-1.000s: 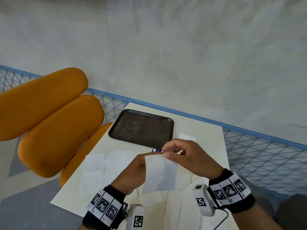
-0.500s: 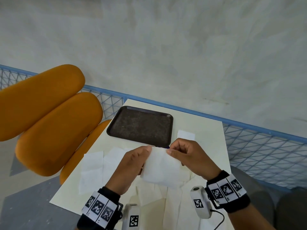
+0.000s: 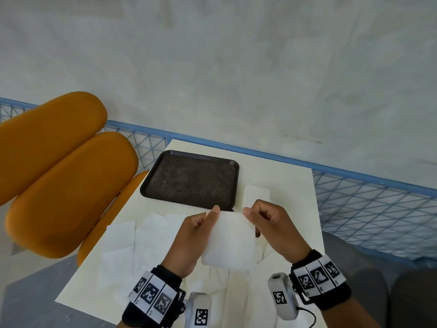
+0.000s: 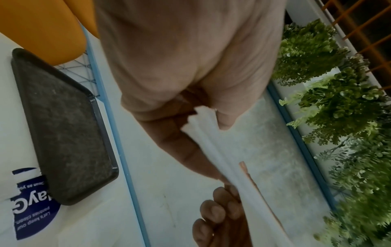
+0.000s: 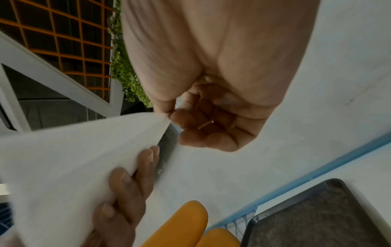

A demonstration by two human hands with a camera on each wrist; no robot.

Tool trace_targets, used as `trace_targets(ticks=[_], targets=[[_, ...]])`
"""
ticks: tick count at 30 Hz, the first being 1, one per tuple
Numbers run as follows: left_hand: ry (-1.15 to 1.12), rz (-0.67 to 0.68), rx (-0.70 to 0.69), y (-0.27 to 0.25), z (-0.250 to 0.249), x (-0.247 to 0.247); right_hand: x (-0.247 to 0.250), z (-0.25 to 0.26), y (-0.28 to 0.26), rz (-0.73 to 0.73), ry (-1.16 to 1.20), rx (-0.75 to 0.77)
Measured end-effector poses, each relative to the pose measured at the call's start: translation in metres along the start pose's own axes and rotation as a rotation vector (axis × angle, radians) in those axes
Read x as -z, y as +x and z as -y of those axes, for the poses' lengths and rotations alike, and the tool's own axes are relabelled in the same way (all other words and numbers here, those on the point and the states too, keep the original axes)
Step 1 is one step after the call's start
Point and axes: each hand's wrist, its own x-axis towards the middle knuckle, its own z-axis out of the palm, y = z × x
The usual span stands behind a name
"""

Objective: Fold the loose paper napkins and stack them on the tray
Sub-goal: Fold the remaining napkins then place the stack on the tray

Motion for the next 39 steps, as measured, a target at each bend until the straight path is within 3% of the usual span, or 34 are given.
trace_targets(ticks=[2,6,9,13,20,24,27,32,36,39], targets=[[-0.010,-0.028,-0.004,0.006,-0.004,-0.008,0.000,-0.007,0.001,-0.042,0.077,-0.031],[-0.005,-0.086,-0.028,0.018,-0.002,-0.022,-0.013,-0.023,-0.005,0.040,0.208,-0.134],[0.040,-0.056,-0.047,0.024,0.007,-0.022,-0.017,-0.035,-0.007,-0.051,0.244,-0.137],[0.071,0.088,0.033,0.027,0.017,-0.019,-0.003,-0.052,-0.003,-0.063,0.263,-0.168],[0.115,0.059,0.072,0.044,0.026,-0.025,0.029,-0.080,0.008,0.021,0.281,-0.204],[0.082,0.049,0.122,0.058,0.039,-0.026,0.039,-0.099,0.027,-0.014,0.328,-0.281],[0.037,-0.036,0.195,0.065,0.053,-0.021,0.048,-0.125,0.049,-0.112,0.366,-0.353],[0.208,-0.075,0.432,0.053,0.103,0.006,0.066,-0.182,0.106,-0.435,0.322,-0.498],[0.569,-0.128,0.492,0.029,0.165,0.036,0.071,-0.224,0.141,-0.448,0.142,-0.504],[0.667,-0.170,0.508,0.016,0.191,0.049,0.070,-0.247,0.155,-0.432,0.077,-0.544]])
